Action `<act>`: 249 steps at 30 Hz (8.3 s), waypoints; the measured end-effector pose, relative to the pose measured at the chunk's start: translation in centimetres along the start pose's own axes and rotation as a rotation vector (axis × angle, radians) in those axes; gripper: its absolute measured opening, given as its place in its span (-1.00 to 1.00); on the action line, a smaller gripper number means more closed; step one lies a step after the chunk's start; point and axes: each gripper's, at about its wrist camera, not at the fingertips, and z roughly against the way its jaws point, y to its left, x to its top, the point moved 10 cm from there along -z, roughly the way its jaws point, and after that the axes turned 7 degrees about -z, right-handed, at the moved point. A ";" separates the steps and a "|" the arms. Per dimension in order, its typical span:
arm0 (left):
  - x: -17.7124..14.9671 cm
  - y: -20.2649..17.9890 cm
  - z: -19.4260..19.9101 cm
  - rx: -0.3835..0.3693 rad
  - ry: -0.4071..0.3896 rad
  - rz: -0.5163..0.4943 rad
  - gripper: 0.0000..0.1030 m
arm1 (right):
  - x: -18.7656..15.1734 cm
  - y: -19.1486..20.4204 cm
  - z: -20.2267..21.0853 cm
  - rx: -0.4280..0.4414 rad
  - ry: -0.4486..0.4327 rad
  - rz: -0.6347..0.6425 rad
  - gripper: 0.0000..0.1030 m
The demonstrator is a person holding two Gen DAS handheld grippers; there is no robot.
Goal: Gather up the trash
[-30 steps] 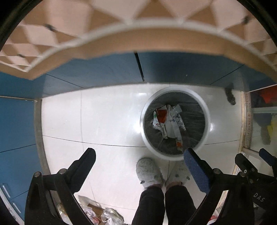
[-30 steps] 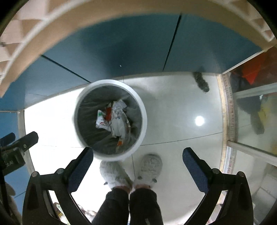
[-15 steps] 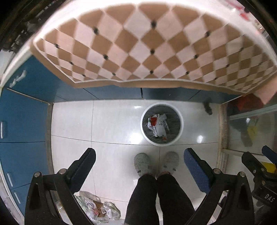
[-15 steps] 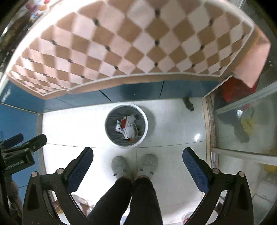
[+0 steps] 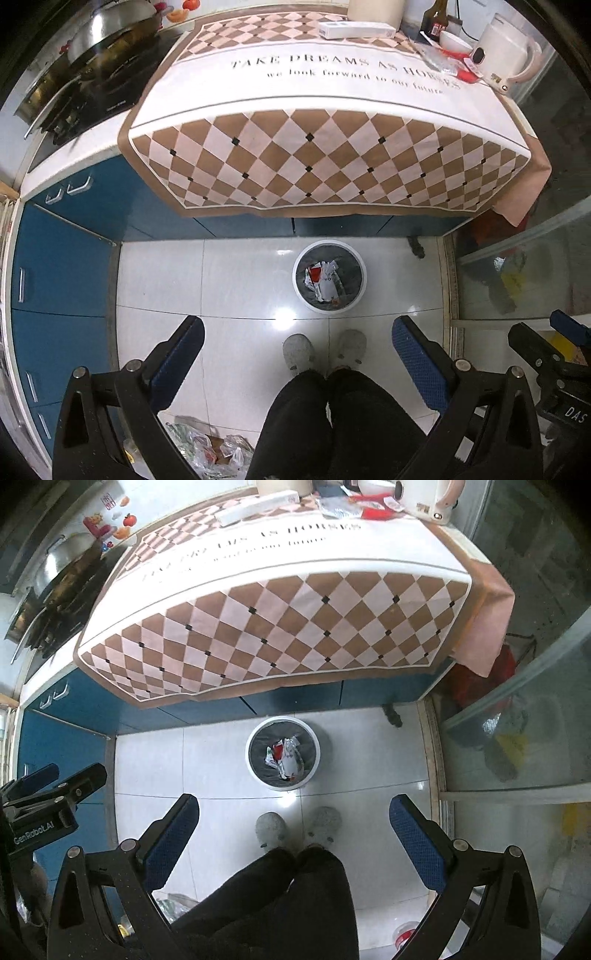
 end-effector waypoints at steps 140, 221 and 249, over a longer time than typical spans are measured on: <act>-4.2 -0.5 -0.6 -0.026 -0.063 0.026 0.92 | -2.7 -1.3 -1.9 -0.042 -0.121 0.017 1.00; -8.5 -4.2 18.8 -0.378 -0.187 0.081 1.00 | -7.3 3.7 20.5 0.408 -0.034 0.113 1.00; -7.6 -4.8 18.8 -0.393 -0.181 0.059 1.00 | -7.5 3.3 19.9 0.398 -0.027 0.083 1.00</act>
